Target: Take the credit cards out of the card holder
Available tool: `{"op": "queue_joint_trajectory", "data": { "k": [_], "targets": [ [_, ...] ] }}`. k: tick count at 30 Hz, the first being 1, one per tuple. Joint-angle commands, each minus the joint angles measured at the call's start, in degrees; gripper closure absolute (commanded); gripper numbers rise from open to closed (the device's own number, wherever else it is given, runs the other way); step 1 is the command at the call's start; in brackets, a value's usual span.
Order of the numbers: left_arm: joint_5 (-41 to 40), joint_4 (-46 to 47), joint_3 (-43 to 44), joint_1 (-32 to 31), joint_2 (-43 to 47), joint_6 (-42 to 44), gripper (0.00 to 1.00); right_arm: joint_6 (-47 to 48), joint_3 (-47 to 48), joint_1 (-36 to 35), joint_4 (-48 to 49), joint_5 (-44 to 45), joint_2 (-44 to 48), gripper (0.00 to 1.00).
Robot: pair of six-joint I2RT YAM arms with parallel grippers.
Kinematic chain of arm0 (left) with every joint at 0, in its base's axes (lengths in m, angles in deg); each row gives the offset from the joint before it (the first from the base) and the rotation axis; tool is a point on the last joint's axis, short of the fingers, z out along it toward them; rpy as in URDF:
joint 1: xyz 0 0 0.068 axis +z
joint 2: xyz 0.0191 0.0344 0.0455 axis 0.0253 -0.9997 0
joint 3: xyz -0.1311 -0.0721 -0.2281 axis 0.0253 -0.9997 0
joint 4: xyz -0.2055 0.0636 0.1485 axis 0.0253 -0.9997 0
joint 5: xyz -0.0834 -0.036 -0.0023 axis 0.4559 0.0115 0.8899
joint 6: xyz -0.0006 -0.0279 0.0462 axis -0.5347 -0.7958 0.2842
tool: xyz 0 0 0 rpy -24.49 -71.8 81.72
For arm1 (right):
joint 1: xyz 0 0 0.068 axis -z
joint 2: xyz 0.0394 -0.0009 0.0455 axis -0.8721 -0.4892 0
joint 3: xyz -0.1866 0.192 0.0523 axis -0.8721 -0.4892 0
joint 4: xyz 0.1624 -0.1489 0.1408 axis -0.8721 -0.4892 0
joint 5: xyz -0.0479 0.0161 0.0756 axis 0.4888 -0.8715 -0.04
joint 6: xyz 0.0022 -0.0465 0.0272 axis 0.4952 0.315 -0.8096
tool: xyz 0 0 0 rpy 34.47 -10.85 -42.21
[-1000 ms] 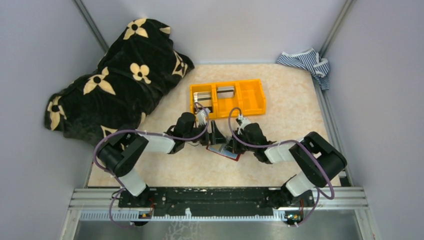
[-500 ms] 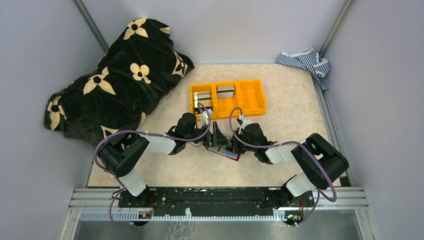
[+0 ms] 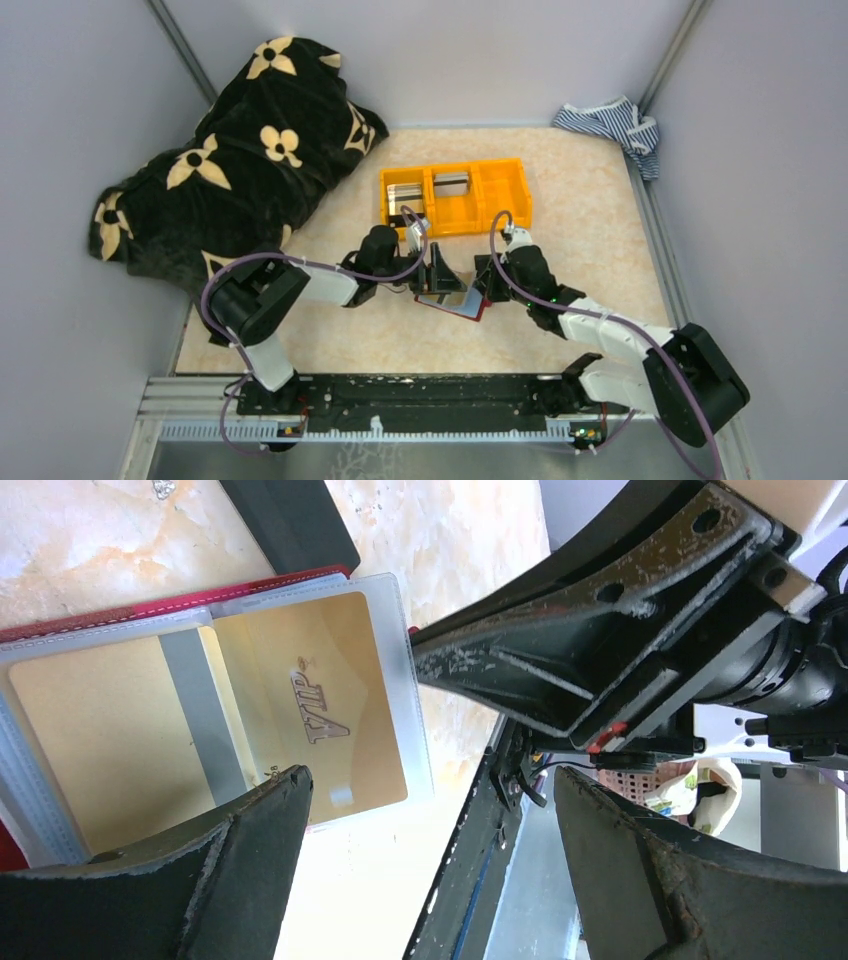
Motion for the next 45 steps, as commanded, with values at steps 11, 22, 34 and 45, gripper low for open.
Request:
{"op": "queue_joint_trajectory", "data": {
  "k": [11, 22, 34, 45],
  "targets": [
    [-2.28, 2.65, -0.9, 1.47, 2.12, 2.76, 0.03, -1.88, -1.17, 1.11, 1.33, 12.08, 10.32, 0.65],
    [-7.67, -4.47, -2.51, 10.63, 4.53, 12.52, 0.02, -1.39, 4.24, -1.38, 9.06, 0.49, -6.95, 1.0],
    [-7.02, -0.87, -6.71, 8.21, 3.8, 9.95, 0.03, -4.77, 2.71, -2.61, 17.82, -4.99, -14.18, 0.83],
    [-8.66, -0.11, -11.34, 3.36, 6.19, 6.12, 0.03, -4.92, 3.25, -2.66, 19.92, -5.46, -20.54, 1.0]
  ]
}}
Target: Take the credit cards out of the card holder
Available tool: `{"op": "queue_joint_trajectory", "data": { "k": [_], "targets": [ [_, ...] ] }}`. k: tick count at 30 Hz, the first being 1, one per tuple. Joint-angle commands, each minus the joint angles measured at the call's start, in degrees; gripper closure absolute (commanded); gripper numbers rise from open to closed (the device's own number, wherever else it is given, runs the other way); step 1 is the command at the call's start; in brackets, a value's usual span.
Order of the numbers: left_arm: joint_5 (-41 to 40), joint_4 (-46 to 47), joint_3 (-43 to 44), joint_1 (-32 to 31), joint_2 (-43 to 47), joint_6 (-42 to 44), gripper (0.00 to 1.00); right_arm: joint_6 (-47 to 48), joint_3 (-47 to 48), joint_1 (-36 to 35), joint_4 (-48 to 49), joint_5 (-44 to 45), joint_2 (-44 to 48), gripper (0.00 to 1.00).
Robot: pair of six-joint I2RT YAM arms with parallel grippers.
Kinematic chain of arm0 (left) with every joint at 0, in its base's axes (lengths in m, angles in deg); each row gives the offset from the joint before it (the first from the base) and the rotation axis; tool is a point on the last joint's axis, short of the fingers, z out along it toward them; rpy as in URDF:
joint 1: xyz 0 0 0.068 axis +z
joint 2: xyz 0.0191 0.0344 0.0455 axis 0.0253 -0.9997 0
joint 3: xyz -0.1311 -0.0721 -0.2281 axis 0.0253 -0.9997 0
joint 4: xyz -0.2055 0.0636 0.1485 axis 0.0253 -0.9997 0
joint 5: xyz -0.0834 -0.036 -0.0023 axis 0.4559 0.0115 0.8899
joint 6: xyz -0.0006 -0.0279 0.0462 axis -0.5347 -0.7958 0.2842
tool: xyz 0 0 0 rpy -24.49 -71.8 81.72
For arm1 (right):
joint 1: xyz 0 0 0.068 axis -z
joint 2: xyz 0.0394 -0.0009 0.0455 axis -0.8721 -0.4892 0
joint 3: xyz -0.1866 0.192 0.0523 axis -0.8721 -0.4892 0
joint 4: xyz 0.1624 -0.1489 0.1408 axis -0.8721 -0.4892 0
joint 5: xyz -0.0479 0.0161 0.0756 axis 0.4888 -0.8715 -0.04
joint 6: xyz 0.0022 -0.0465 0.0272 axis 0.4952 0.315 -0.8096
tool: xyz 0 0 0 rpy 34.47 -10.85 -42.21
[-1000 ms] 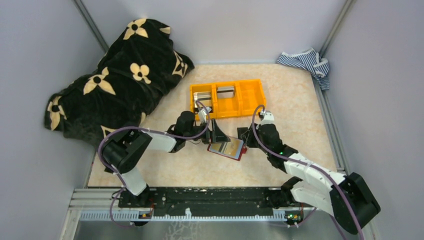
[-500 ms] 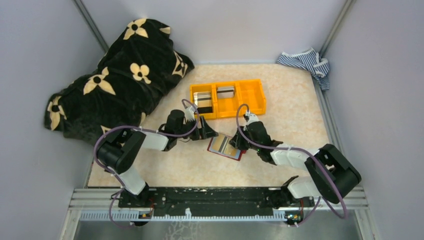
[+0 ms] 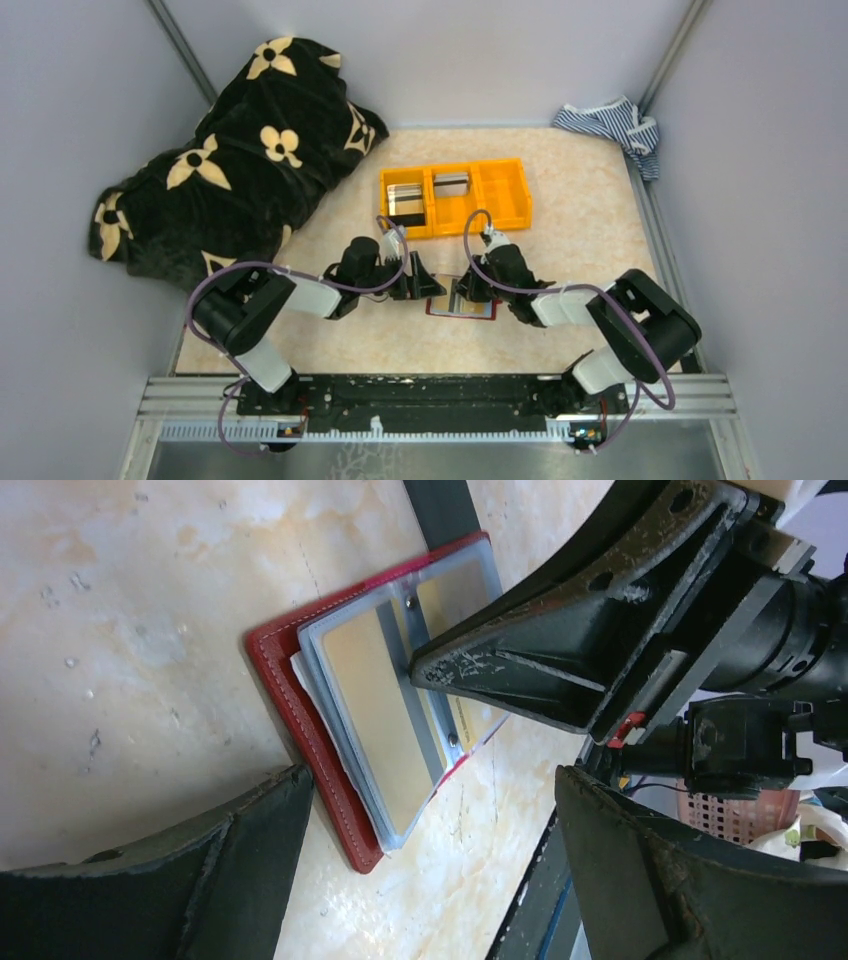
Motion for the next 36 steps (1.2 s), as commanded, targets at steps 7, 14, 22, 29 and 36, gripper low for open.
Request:
{"op": "queue_joint_trajectory", "data": {
  "k": [7, 14, 22, 29, 36],
  "targets": [
    [-3.5, -5.03, -1.77, -0.18, 4.07, 1.14, 0.03, -0.04, 2.2, -0.46, 5.0, -2.29, -2.66, 1.0],
    [-3.93, -4.67, -0.62, 1.33, 6.24, 2.3, 0.04, 1.92, 1.57, -0.36, 0.2, 0.15, 4.85, 0.99],
    [0.6, 3.57, -0.48, 1.35, 6.65, -0.39, 0.05, 2.09, 0.54, -0.22, -1.71, 0.56, 7.91, 0.84],
    [3.88, 10.45, 1.64, 0.2, 4.54, -4.04, 0.05, 1.3, -1.54, 0.35, -1.84, 0.75, 9.04, 0.84],
    [2.39, 7.16, 8.35, -3.19, -1.61, -3.65, 0.05, 2.24, -2.0, 4.61, -6.56, 2.55, 13.92, 0.99]
  ]
}}
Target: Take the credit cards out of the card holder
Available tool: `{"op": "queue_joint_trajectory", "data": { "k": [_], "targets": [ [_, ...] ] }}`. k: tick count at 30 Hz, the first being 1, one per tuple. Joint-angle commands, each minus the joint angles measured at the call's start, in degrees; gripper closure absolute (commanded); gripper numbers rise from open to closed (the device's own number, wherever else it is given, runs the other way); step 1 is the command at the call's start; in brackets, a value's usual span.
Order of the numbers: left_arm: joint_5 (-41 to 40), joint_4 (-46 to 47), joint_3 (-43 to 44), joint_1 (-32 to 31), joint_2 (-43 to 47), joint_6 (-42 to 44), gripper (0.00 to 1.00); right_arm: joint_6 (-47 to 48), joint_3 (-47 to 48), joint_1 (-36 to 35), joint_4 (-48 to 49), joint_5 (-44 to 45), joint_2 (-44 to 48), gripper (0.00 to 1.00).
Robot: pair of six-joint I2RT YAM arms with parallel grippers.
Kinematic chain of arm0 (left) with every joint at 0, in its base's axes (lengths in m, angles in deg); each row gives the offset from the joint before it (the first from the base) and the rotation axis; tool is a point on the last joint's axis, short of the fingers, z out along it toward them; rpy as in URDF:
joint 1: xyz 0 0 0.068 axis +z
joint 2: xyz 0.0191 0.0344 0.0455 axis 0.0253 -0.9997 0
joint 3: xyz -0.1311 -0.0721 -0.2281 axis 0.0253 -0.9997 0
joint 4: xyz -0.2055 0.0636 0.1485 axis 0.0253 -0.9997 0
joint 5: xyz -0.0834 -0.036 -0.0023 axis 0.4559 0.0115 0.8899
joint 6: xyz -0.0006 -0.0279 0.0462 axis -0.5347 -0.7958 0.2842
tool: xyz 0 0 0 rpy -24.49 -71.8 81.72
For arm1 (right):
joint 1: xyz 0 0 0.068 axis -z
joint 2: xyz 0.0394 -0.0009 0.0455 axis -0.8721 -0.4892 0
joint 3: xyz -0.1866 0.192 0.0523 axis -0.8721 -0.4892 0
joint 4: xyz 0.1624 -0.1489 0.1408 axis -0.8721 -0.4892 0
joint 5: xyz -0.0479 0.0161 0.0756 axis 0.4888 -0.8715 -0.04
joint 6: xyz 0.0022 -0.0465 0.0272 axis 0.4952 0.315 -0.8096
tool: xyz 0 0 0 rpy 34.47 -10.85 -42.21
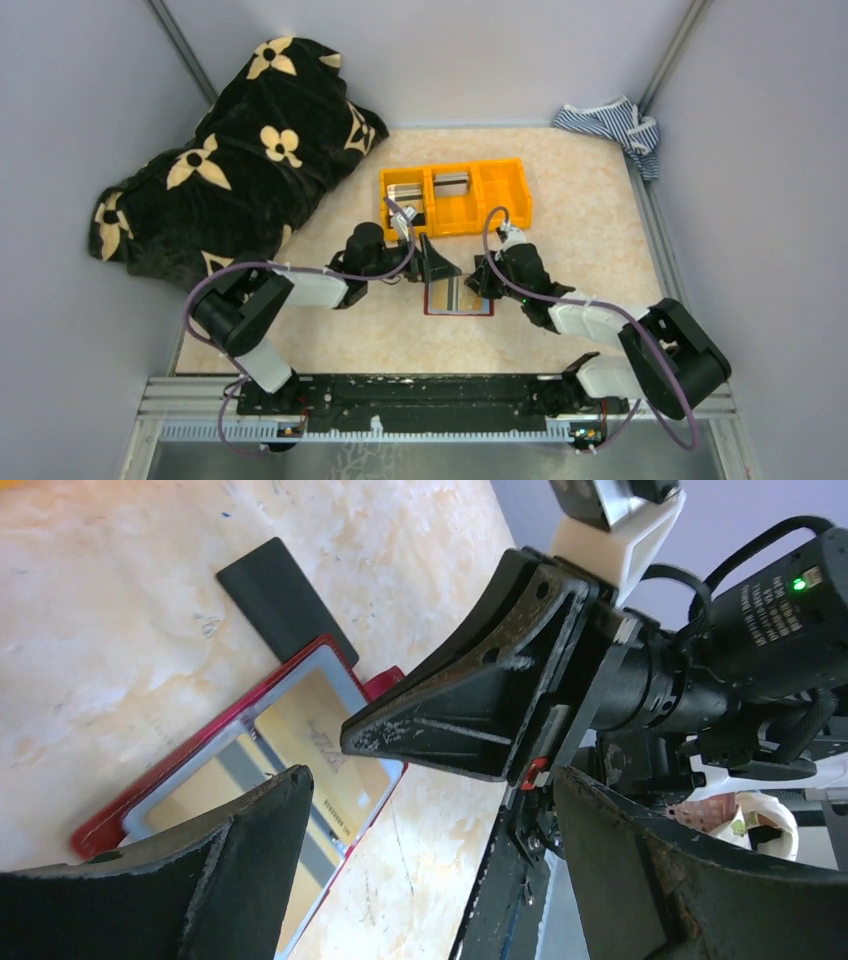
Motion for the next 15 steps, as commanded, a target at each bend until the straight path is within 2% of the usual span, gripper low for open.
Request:
{"op": "queue_joint_trajectory", "data": {
  "k": [1, 7, 15],
  "targets": [
    [0.81, 2.3, 3.58, -2.03, -4.15, -0.99, 0.05, 1.59, 0.36, 2.2, -2.66, 2.58, 4.6, 1.0],
    [0.58, 2.84, 5.15, -3.01, -7.15, -1.72, 0.05, 2.89, -1.5, 4.5, -6.05, 3.41, 8.07, 1.0],
    [-3.12, 3.11, 2.79, -3.86, -5.53, 0.68, 0.01, 5.08, -4.16, 7.29, -10.76, 3.66, 11.64, 1.0]
  ]
}}
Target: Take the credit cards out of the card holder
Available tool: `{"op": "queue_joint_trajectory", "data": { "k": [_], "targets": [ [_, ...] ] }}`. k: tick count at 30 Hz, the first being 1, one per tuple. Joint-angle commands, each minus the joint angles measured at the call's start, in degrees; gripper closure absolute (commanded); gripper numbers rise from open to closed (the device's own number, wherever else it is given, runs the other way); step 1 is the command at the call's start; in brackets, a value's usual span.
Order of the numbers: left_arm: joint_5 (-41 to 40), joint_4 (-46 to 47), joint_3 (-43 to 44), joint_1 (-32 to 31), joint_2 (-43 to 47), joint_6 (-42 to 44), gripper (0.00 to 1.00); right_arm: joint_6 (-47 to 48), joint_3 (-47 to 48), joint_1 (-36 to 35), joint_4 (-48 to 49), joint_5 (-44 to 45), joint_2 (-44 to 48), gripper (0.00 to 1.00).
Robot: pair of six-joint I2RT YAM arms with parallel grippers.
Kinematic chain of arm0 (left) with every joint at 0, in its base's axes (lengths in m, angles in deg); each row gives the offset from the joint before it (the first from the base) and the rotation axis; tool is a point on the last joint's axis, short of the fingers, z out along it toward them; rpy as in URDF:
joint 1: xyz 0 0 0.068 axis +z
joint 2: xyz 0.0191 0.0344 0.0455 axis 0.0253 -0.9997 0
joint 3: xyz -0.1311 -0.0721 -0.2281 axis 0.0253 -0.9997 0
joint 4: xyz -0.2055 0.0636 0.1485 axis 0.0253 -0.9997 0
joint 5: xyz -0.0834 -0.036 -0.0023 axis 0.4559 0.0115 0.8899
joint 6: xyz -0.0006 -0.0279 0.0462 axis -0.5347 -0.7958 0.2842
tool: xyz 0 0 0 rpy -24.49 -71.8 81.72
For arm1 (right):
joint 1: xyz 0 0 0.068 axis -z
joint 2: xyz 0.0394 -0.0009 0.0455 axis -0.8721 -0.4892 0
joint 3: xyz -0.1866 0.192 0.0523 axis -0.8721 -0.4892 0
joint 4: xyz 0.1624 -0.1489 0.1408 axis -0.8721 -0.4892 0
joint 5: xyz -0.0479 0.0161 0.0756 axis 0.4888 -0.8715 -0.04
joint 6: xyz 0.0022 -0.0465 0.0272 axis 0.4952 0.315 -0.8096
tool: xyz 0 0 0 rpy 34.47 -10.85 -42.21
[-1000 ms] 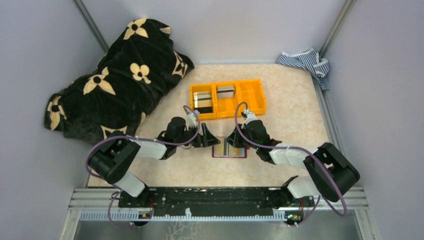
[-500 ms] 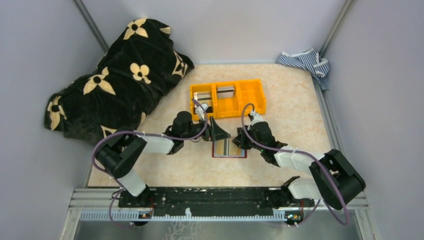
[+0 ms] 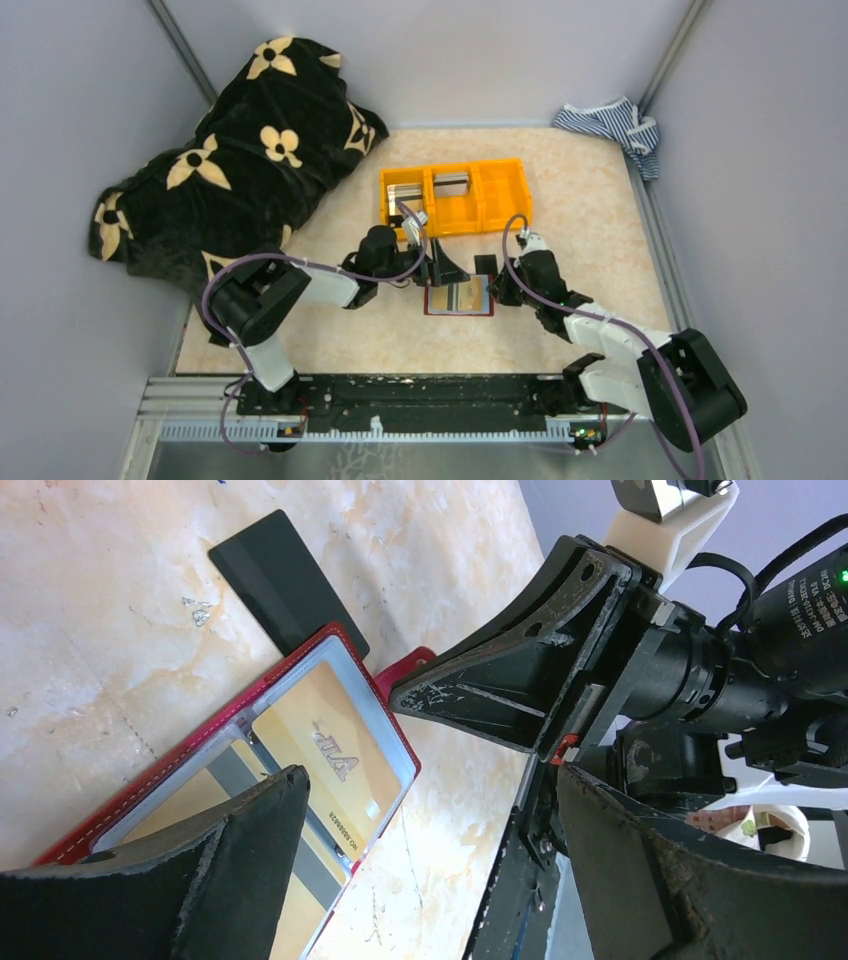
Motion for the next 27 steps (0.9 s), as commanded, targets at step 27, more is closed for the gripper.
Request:
{"op": "queue_joint_trajectory", "data": {
  "k": [27],
  "targets": [
    [-0.62, 3.12, -0.53, -2.3, -3.16, 0.01, 0.01, 3.19, 2.43, 1.75, 0.81, -5.11, 1.78, 1.0]
  ]
}}
